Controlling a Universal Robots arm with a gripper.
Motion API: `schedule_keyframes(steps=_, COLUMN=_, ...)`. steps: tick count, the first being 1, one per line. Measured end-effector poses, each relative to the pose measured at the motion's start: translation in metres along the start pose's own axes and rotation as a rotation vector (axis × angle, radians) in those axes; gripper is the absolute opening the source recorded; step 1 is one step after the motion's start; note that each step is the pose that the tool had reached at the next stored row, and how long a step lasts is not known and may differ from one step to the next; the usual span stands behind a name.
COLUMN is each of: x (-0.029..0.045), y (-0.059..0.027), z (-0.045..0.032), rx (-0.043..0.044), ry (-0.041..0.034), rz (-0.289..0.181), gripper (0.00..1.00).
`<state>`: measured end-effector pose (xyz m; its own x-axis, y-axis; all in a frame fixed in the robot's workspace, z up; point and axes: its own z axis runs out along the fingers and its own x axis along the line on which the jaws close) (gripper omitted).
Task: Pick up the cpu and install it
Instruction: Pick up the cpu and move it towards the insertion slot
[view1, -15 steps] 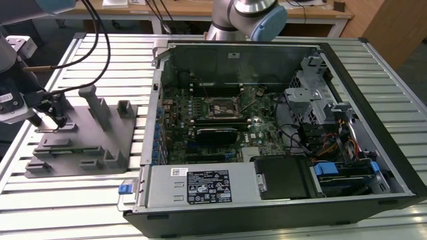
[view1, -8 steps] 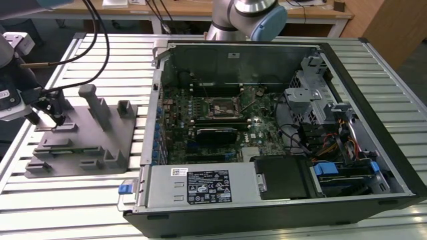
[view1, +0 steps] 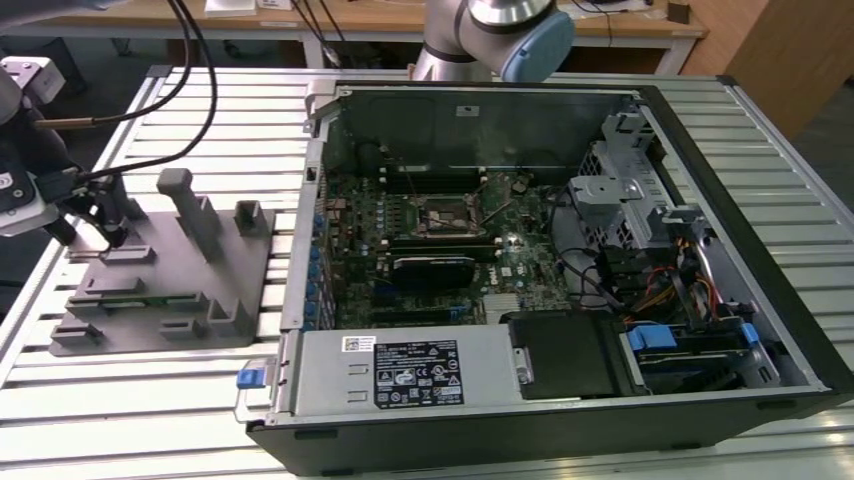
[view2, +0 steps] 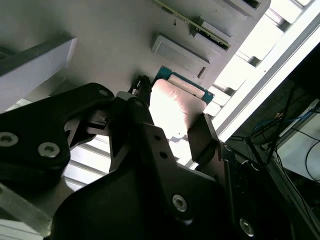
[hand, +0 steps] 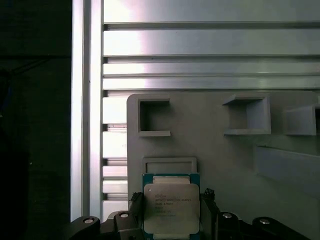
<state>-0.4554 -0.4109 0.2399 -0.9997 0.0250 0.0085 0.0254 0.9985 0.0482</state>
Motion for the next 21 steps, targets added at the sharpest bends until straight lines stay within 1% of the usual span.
schedule_keyframes(steps=4, x=0.0001, y=0.0004, z=-0.0051, rx=0.0, ry=0.0, rz=0.0, gripper=0.54)
schedule_keyframes(steps=11, x=0.0002, y=0.0011, z=-0.0195, rx=0.0001, ry=0.0001, rz=0.0, gripper=0.54)
schedule_keyframes(steps=21, x=0.0004, y=0.0021, z=-0.0364, rx=0.0, ry=0.0001, rz=0.0, gripper=0.54)
